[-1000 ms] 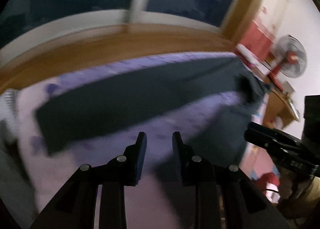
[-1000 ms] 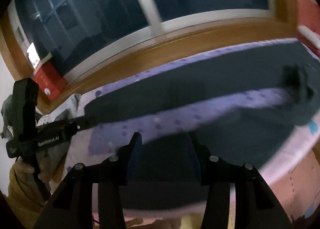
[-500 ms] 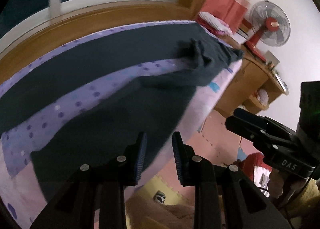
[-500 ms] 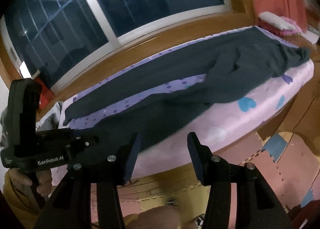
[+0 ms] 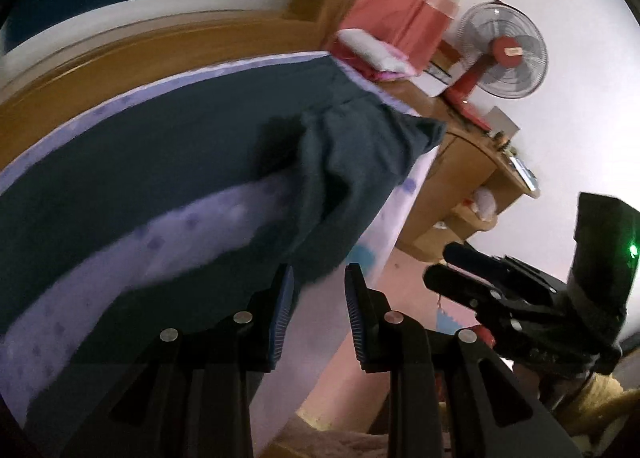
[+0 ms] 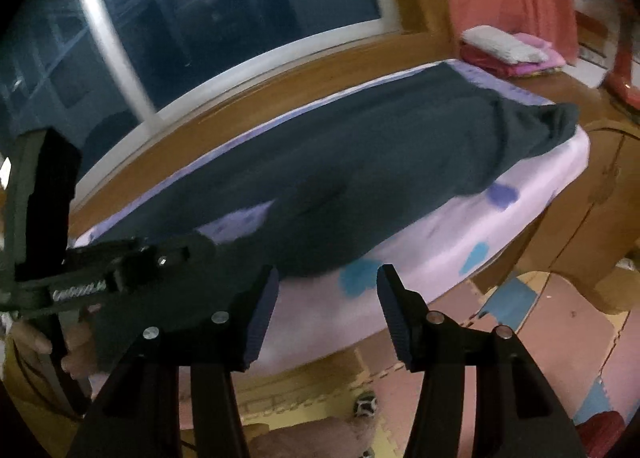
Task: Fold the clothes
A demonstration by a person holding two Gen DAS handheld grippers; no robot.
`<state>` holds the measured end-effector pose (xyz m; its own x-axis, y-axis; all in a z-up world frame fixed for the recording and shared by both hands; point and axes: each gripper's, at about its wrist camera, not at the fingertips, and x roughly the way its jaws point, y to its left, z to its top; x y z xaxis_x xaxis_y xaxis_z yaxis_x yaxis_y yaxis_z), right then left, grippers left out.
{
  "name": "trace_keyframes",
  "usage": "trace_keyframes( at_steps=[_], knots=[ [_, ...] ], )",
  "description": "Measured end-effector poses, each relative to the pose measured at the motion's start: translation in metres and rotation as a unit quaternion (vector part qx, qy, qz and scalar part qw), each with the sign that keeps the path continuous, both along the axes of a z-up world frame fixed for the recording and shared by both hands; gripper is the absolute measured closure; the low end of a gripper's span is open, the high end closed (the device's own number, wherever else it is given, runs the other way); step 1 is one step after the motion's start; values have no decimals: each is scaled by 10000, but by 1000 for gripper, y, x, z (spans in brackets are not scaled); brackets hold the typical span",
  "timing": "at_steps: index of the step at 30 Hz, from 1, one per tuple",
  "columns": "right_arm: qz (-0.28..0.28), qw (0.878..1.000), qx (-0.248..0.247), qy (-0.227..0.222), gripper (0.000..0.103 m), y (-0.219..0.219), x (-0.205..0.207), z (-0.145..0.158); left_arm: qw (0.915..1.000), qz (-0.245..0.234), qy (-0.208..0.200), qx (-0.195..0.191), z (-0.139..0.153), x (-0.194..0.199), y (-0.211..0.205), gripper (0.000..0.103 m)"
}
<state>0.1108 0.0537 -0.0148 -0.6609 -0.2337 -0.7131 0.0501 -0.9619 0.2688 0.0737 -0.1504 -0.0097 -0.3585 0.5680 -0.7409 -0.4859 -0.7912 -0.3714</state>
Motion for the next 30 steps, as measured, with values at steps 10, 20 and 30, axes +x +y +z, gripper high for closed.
trace_keyframes(
  at_steps=[10, 20, 30],
  knots=[
    [-657, 9977, -162, -3, 51, 97, -61, -1, 9993, -235, -140, -271, -11, -53, 59, 75],
    [154, 9993, 350, -56, 51, 202, -182, 3, 9920, 1215, -292, -166, -20, -82, 79, 71],
    [1618, 9837, 567, -546, 47, 251, -299, -21, 9802, 1924, -373, -288, -18, -88, 101, 56]
  ],
)
